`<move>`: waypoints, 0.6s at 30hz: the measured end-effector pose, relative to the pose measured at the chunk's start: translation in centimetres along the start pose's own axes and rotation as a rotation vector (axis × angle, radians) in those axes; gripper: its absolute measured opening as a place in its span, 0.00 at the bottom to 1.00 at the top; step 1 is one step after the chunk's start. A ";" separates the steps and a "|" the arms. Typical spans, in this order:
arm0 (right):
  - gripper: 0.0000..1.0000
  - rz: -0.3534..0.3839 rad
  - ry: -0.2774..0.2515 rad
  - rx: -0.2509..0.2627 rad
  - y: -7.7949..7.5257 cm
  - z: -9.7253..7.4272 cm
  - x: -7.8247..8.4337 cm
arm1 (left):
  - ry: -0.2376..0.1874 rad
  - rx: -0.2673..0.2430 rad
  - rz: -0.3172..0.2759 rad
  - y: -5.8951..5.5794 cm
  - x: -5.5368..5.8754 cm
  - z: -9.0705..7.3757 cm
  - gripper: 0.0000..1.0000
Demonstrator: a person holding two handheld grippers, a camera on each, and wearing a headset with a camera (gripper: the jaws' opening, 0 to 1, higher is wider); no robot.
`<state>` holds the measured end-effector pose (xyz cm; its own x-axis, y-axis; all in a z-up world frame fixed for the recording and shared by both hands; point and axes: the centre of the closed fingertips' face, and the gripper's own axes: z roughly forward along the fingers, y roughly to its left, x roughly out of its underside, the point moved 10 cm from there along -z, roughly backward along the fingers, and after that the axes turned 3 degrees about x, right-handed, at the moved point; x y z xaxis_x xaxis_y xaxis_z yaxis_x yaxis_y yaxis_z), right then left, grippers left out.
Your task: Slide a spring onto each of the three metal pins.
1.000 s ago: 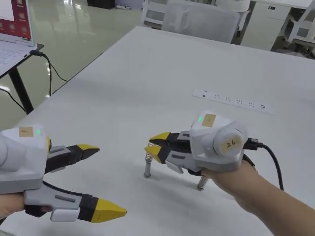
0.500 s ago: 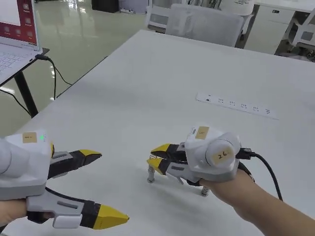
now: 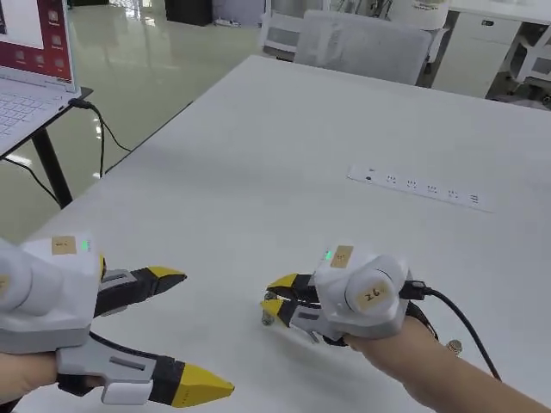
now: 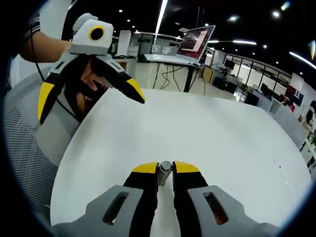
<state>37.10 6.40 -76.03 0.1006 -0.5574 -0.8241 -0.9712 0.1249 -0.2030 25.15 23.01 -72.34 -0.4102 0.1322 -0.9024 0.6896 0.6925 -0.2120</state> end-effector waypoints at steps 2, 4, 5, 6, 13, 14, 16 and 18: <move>0.08 0.010 -0.011 0.001 0.0 0.0 0.0 | -0.001 0.000 -0.002 0.0 0.0 0.0 0.95; 0.08 0.021 -0.014 0.004 -0.1 0.1 0.0 | -0.001 0.000 -0.006 0.0 0.0 0.0 0.95; 0.08 0.033 -0.014 0.002 -0.1 0.1 0.0 | 0.004 0.005 -0.012 0.0 0.1 0.0 0.95; 0.08 0.028 -0.013 0.003 -0.1 0.1 0.0 | 0.008 0.007 -0.009 -0.1 0.1 0.0 0.95; 0.09 0.034 -0.004 -0.003 0.1 0.1 0.0 | 0.005 0.007 -0.006 0.0 -0.1 0.1 0.95; 0.09 0.034 -0.004 -0.003 0.1 0.1 0.0 | 0.006 0.008 -0.005 0.0 -0.1 0.2 0.95; 0.10 0.044 -0.008 -0.002 0.0 0.0 -0.1 | 0.006 0.010 -0.002 0.0 -0.2 0.3 0.95; 0.10 0.043 -0.007 -0.001 0.0 0.0 -0.1 | 0.003 0.010 -0.002 0.0 -0.3 0.3 0.95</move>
<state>37.09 6.44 -75.96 0.0603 -0.5458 -0.8357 -0.9747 0.1481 -0.1671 25.42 22.73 -72.16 -0.4136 0.1328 -0.9007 0.6948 0.6853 -0.2180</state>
